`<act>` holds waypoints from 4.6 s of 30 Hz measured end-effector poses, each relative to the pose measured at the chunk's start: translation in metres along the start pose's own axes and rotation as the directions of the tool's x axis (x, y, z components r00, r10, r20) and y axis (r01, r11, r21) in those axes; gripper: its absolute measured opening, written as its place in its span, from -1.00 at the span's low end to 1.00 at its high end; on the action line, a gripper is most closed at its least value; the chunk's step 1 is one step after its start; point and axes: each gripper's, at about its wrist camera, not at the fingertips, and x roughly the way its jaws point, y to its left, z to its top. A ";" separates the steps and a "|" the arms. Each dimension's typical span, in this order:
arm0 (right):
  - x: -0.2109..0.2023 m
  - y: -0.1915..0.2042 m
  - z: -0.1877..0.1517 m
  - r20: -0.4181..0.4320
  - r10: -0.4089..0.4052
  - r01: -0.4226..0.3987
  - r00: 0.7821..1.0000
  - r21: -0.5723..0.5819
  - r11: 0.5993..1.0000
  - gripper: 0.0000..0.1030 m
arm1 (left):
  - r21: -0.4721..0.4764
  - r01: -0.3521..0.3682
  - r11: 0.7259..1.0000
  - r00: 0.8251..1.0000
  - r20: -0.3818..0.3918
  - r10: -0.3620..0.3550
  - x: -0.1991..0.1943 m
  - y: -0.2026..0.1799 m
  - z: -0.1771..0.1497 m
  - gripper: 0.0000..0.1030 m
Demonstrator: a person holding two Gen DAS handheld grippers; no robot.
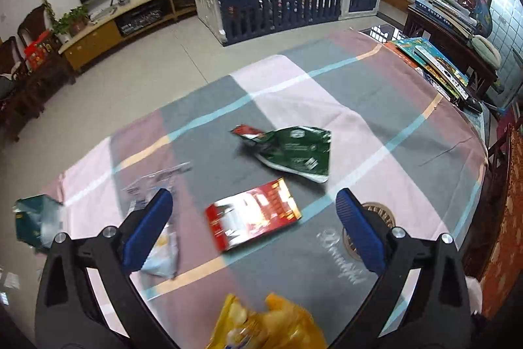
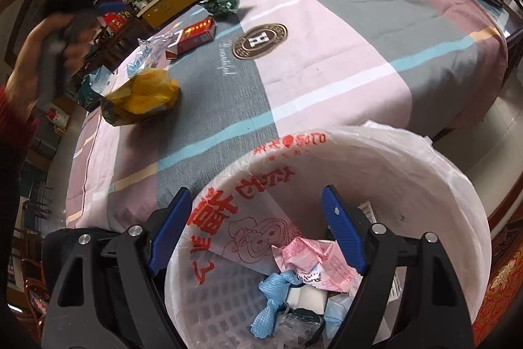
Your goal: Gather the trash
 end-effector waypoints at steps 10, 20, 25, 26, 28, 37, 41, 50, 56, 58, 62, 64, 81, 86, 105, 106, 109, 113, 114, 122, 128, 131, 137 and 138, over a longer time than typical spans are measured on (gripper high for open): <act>0.006 -0.007 -0.011 -0.051 -0.024 0.025 0.998 0.025 0.999 0.56 | 0.065 -0.225 0.972 0.969 -0.095 0.230 0.121 -0.083 0.012 -0.22; 0.006 0.000 -0.006 -0.021 0.016 -0.015 1.000 0.025 1.000 0.56 | 0.034 0.213 0.977 0.973 -0.103 -0.208 0.032 -0.063 -0.068 -0.98; 0.000 0.010 0.003 0.017 0.034 -0.034 0.999 -0.010 0.999 0.56 | -0.005 0.170 0.985 0.985 0.000 -0.170 -0.044 -0.013 -0.109 0.30; 0.001 0.015 0.006 0.028 0.044 -0.043 0.999 -0.033 0.999 0.56 | -0.045 0.124 0.991 0.991 0.054 -0.122 -0.062 0.007 -0.117 0.73; 0.006 0.033 0.017 0.048 0.060 -0.054 0.997 -0.107 0.993 0.56 | -0.091 0.087 0.992 0.993 0.089 -0.079 -0.080 0.042 -0.124 0.74; 0.040 0.102 0.045 0.083 0.068 -0.037 0.994 -0.333 0.942 0.56 | -0.281 0.272 0.920 0.947 -0.090 -0.307 -0.017 0.081 -0.157 0.62; 0.057 0.125 0.047 0.088 0.022 0.022 0.996 -0.475 0.879 0.56 | -0.311 0.333 0.890 0.915 -0.123 -0.385 0.006 0.064 -0.169 0.44; 0.100 0.158 0.060 0.115 0.014 0.062 0.993 -0.630 0.774 0.21 | -0.471 0.353 0.809 0.932 0.095 -0.351 -0.039 0.112 -0.201 0.70; 0.106 0.149 0.062 0.072 0.011 0.033 0.997 -0.580 0.814 -0.82 | -0.522 0.270 0.809 0.958 0.064 -0.279 -0.032 0.132 -0.211 0.70; 0.085 0.139 0.058 0.101 0.016 0.044 0.995 -0.559 0.828 -0.82 | -0.512 0.241 0.825 0.967 0.058 -0.247 -0.035 0.128 -0.210 0.70; 0.031 0.108 0.047 0.148 0.005 0.068 0.989 -0.485 0.872 -0.82 | -0.414 0.096 0.905 0.995 0.055 -0.081 -0.054 0.107 -0.208 0.72; 0.000 0.085 0.039 0.152 0.004 0.064 0.988 -0.439 0.896 -0.82 | -0.366 0.019 0.930 0.999 0.048 -0.002 -0.058 0.096 -0.199 0.78; -0.021 -0.002 -0.027 -0.049 -0.161 0.142 0.986 -0.264 0.954 -0.82 | -0.323 -0.126 0.938 0.988 -0.126 0.089 0.085 0.145 -0.094 -0.27; -0.017 -0.008 -0.045 -0.069 -0.194 0.170 0.978 -0.262 0.950 -0.82 | -0.315 -0.075 0.946 0.997 -0.054 0.061 0.042 0.126 -0.113 -0.55; -0.115 -0.005 -0.053 0.173 -0.205 0.233 0.963 -0.163 0.959 0.50 | -0.060 0.387 0.920 0.914 -0.106 -0.391 -0.149 -0.125 -0.266 -0.56; -0.125 -0.008 -0.050 0.200 -0.200 0.231 0.959 -0.144 0.962 0.52 | -0.055 0.420 0.906 0.897 -0.128 -0.423 -0.146 -0.136 -0.273 -0.54; -0.144 -0.016 -0.043 0.245 -0.187 0.216 0.951 -0.100 0.971 0.55 | -0.042 0.499 0.865 0.847 -0.186 -0.498 -0.142 -0.169 -0.285 -0.09; -0.151 -0.026 -0.042 0.259 -0.177 0.201 0.950 -0.068 0.977 0.55 | -0.001 0.448 0.894 0.882 -0.164 -0.442 -0.147 -0.178 -0.289 0.63; -0.150 -0.028 -0.042 0.256 -0.173 0.195 0.951 -0.061 0.979 0.56 | -0.009 0.438 0.899 0.888 -0.149 -0.435 -0.149 -0.172 -0.286 0.69; -0.127 -0.020 -0.037 0.216 -0.123 0.140 0.969 -0.066 0.988 0.57 | -0.130 0.231 0.964 0.972 -0.016 -0.235 -0.142 -0.075 -0.240 0.73; -0.094 0.000 -0.025 0.177 -0.075 0.094 0.981 -0.100 0.991 0.57 | -0.131 0.085 0.988 0.996 0.030 -0.082 -0.112 -0.021 -0.185 0.83; -0.075 0.010 -0.017 0.147 -0.044 0.060 0.988 -0.105 0.993 0.57 | -0.099 0.051 0.994 0.999 0.018 -0.049 -0.085 -0.005 -0.151 0.93; -0.043 0.026 -0.006 0.088 -0.017 0.027 0.996 -0.123 0.992 0.57 | 0.105 0.055 0.993 0.998 -0.043 -0.051 -0.008 0.003 -0.085 0.93; -0.039 0.027 -0.006 0.078 -0.016 0.025 0.997 -0.122 0.992 0.57 | 0.154 0.045 0.987 0.998 -0.057 -0.037 0.003 -0.001 -0.078 0.93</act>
